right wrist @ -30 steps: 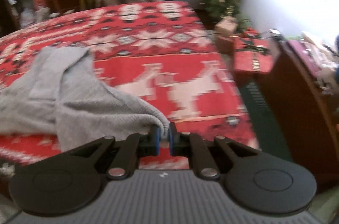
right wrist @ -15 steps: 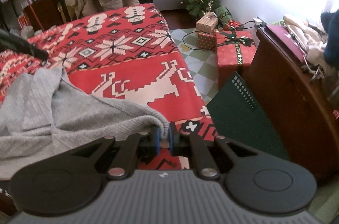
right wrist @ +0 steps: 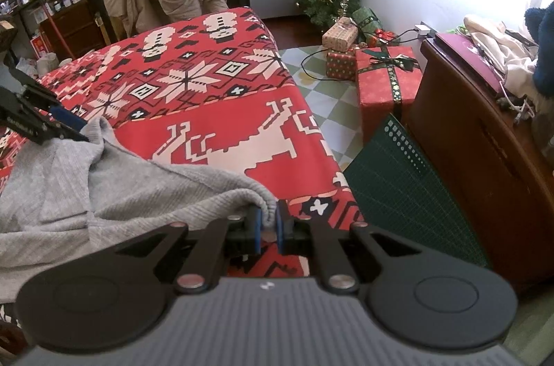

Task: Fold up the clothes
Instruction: 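Grasp the shirt edge with the right gripper while the left gripper holds, then lift the shirt high with both grippers to shake it open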

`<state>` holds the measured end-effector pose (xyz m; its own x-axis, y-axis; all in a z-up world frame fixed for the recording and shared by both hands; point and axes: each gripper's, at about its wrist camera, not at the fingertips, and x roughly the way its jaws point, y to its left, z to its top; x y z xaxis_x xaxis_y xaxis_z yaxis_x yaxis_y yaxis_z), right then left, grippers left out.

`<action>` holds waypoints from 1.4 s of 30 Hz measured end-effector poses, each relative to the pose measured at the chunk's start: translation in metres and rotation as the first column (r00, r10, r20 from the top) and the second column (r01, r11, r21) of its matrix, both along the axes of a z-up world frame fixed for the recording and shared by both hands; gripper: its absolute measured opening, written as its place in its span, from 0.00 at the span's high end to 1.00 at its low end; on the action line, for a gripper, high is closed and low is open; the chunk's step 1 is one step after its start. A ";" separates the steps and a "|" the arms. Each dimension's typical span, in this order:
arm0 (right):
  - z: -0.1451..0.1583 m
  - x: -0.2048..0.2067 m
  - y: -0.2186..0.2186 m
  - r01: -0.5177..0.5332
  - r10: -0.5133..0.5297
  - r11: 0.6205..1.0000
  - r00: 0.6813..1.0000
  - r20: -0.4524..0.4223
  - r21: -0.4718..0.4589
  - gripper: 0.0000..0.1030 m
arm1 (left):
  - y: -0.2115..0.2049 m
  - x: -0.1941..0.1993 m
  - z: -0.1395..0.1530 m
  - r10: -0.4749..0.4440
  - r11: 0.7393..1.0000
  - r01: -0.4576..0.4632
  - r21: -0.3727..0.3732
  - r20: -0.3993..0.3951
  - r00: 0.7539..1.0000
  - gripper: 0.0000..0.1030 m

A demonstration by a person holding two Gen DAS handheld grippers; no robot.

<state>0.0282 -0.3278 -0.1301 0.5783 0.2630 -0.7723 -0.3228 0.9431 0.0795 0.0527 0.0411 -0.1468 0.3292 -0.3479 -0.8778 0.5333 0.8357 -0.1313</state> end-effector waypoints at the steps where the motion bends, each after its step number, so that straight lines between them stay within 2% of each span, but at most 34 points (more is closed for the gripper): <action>1: 0.001 -0.001 0.000 0.001 -0.001 1.000 1.000 0.002 0.001 0.91 | -0.003 -0.002 0.000 -0.003 1.000 0.003 0.008 0.006 1.000 0.34; 2: 0.002 -0.002 0.000 0.001 -0.001 1.000 1.000 0.004 0.001 0.91 | -0.005 -0.004 0.000 -0.006 1.000 0.005 0.015 0.012 1.000 0.38; 4: 0.003 -0.003 0.000 0.002 -0.003 1.000 1.000 0.009 0.004 0.91 | -0.011 -0.008 0.001 -0.011 0.999 0.011 0.031 0.024 1.000 0.58; 5: 0.004 -0.004 0.000 0.004 -0.004 1.000 1.000 0.010 0.006 0.91 | -0.013 -0.010 0.001 -0.014 0.999 0.013 0.039 0.030 0.999 0.77; 6: 0.004 -0.005 0.000 0.005 -0.005 1.000 1.000 0.011 0.008 0.91 | -0.016 -0.012 0.001 -0.017 0.999 0.016 0.047 0.036 0.999 0.87; 7: 0.004 -0.006 0.000 0.007 -0.007 1.000 1.000 0.011 0.010 0.91 | -0.019 -0.014 0.002 -0.020 0.998 0.018 0.054 0.042 0.999 0.87; 11: 0.010 -0.010 0.002 0.004 -0.004 1.000 1.000 0.025 0.022 0.91 | -0.031 -0.034 0.006 0.015 0.995 -0.030 0.096 0.160 0.987 0.89; 13: 0.015 -0.012 0.004 0.002 -0.003 1.000 0.999 0.040 0.025 0.91 | -0.029 -0.043 0.015 0.069 0.992 -0.092 0.090 0.227 0.971 0.89; 15: 0.023 -0.015 0.004 0.007 -0.010 0.999 0.998 0.059 0.041 0.91 | -0.023 -0.052 0.030 0.133 0.985 -0.161 0.069 0.298 0.945 0.90; 18: 0.039 -0.018 0.010 0.003 -0.010 0.998 0.995 0.101 0.064 0.91 | -0.006 -0.066 0.064 0.251 0.961 -0.276 0.003 0.407 0.878 0.90; 22: 0.072 -0.016 0.034 -0.038 0.024 0.997 0.981 0.193 0.071 0.91 | 0.019 -0.093 0.117 0.318 0.935 -0.351 -0.040 0.528 0.787 0.90; 26: 0.119 -0.013 0.066 -0.099 0.070 0.992 0.945 0.318 0.074 0.91 | 0.044 -0.120 0.170 0.373 0.906 -0.414 -0.091 0.634 0.677 0.90; 30: 0.177 -0.013 0.101 -0.177 0.119 0.980 0.889 0.443 0.094 0.91 | 0.065 -0.151 0.220 0.415 0.875 -0.462 -0.147 0.721 0.556 0.90; 36: 0.267 -0.036 0.145 -0.290 0.176 0.953 0.762 0.623 0.085 0.91 | 0.089 -0.205 0.286 0.453 0.830 -0.507 -0.234 0.813 0.366 0.90; 38: 0.291 -0.047 0.153 -0.315 0.179 0.945 0.722 0.668 0.088 0.91 | 0.090 -0.222 0.302 0.456 0.827 -0.500 -0.257 0.827 0.329 0.90; 42: 0.326 -0.073 0.157 -0.345 0.170 0.933 0.672 0.720 0.102 0.91 | 0.087 -0.254 0.328 0.454 0.828 -0.480 -0.291 0.850 0.268 0.90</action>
